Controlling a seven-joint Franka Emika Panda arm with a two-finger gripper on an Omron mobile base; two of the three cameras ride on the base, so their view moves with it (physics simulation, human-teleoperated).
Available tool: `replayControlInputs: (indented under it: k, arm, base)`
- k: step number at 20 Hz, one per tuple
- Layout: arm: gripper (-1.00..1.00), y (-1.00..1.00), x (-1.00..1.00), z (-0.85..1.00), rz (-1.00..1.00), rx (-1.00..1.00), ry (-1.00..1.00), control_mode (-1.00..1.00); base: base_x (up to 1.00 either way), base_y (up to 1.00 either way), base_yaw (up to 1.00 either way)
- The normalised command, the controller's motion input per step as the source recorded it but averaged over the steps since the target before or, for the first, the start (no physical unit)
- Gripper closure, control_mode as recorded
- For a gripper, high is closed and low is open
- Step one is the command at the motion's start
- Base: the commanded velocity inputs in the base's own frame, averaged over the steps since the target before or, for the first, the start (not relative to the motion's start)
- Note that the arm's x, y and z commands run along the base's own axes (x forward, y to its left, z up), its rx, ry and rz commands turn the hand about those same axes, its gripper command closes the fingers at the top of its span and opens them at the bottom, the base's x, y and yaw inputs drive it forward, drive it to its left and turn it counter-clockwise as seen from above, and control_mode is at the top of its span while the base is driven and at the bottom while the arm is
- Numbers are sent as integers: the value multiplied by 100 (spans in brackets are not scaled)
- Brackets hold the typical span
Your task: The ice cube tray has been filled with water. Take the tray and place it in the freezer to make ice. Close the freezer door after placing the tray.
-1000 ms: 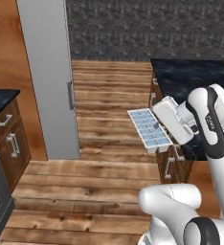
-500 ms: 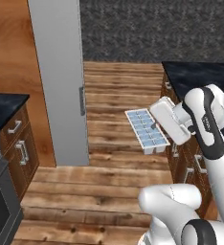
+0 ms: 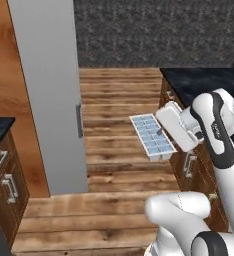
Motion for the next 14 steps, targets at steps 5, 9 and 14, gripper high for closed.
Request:
replayControlInputs:
  k: [5,9,14]
  arm:
    - [100,0,0,0,0,0,0,100]
    - [100,0,0,0,0,0,0,100]
    - [100,0,0,0,0,0,0,100]
  base:
    - [85,33,-29]
    - [83,12,-25]
    - [95,15,-18]
